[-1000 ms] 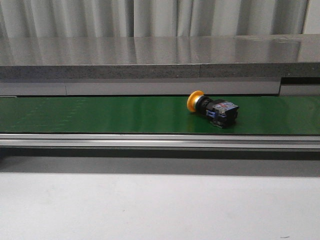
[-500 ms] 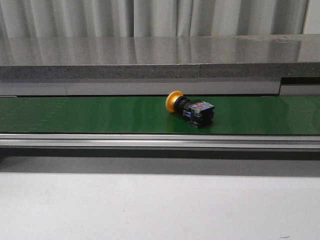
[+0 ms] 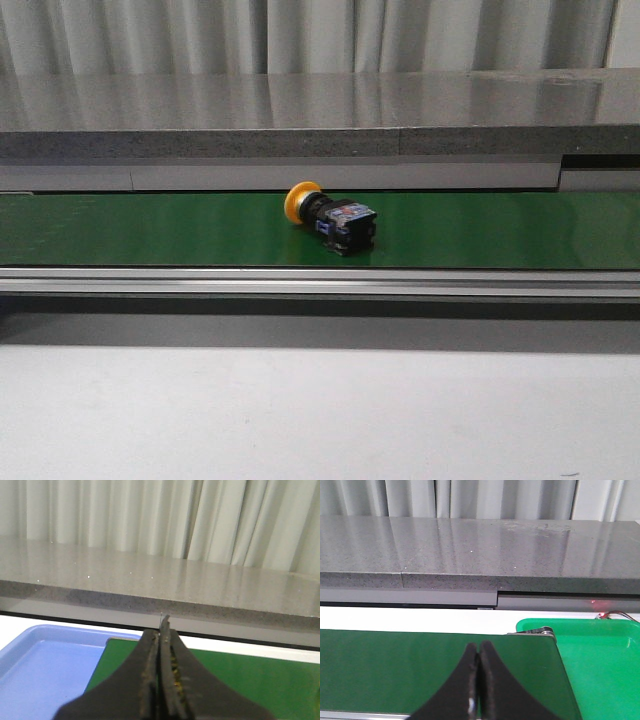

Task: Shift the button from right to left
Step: 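Move the left gripper above the button as the belt carries it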

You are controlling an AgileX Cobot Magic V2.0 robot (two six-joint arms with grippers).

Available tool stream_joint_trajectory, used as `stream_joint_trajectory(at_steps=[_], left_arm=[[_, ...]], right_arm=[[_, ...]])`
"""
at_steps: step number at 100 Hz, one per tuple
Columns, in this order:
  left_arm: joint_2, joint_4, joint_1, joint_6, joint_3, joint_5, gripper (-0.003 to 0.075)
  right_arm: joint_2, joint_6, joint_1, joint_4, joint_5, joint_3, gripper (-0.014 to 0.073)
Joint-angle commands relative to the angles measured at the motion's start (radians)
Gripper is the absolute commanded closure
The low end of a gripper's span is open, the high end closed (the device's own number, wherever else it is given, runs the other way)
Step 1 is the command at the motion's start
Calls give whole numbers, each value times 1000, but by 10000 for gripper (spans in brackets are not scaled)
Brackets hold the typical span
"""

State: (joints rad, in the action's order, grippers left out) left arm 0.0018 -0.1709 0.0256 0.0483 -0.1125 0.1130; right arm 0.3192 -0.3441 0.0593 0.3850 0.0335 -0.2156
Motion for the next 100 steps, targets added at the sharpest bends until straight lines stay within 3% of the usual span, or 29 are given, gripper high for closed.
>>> stream_joint_trajectory(at_steps=[1,53,63,77,94,100], left_arm=[[51,-11,-3,-6,-86,-19,741],[422,-11,-3,-3,-364,178,739],[504,-11,-3,-3,-431,234,703],[613,-13,-3,-3,-510,273,503],[725,-13,-3,-3,-582,278,134],[767,-13,-3,-3,-609,304,76]], right_arm=[[4,-6,-1,-8,-68,-28,661],[4,-6,-1,-8,-69,-28,661],[4,-6,-1,-8,-69,-28,661],[4,-6,-1,-8,-70,-28,661],[4,-6,-1,-8,-72,-28,661],[4,-6,-1,-8,-73,-28,661]])
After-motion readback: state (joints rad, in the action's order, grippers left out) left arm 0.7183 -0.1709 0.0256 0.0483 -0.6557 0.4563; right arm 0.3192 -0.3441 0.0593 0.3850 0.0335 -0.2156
